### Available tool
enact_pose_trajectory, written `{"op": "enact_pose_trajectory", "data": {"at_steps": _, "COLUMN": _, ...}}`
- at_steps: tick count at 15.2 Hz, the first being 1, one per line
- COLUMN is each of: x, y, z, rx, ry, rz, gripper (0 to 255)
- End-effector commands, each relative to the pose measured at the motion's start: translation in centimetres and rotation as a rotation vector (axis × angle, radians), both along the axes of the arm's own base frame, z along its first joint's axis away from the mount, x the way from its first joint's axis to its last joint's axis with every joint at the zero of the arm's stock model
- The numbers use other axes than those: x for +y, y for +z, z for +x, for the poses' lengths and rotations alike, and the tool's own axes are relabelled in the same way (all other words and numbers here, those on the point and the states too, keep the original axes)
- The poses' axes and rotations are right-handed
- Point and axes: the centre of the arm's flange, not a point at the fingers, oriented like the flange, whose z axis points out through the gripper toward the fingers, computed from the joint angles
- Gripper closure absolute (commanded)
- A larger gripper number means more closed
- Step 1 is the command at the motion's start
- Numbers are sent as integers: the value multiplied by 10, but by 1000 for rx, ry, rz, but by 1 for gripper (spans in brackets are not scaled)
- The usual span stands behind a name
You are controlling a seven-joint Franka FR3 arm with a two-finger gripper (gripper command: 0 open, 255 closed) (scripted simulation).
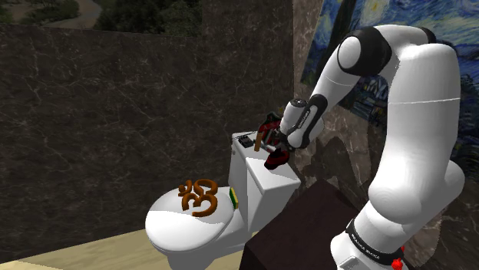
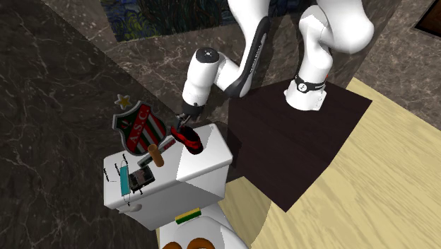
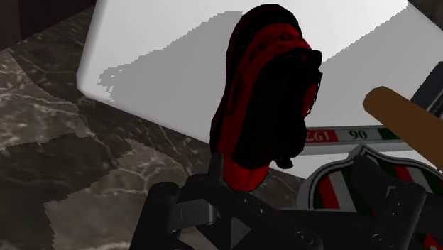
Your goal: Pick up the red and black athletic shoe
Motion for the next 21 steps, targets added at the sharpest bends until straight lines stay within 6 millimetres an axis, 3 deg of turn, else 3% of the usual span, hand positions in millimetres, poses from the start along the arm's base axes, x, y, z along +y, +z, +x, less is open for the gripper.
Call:
{"op": "enact_pose_trajectory", "data": {"at_steps": 1, "x": -1, "y": -11, "z": 0, "rx": -1, "ry": -4, "rz": -1, "gripper": 0}}
{"op": "enact_pose_trajectory", "data": {"at_steps": 6, "x": -1, "y": -30, "z": 0, "rx": -1, "ry": -4, "rz": -1, "gripper": 0}}
{"op": "enact_pose_trajectory", "data": {"at_steps": 7, "x": -1, "y": -29, "z": -1, "rx": -1, "ry": -4, "rz": -1, "gripper": 255}}
{"op": "enact_pose_trajectory", "data": {"at_steps": 16, "x": -1, "y": -30, "z": 0, "rx": -1, "ry": -4, "rz": -1, "gripper": 255}}
{"op": "enact_pose_trajectory", "data": {"at_steps": 21, "x": -1, "y": -3, "z": 0, "rx": -1, "ry": -4, "rz": -1, "gripper": 255}}
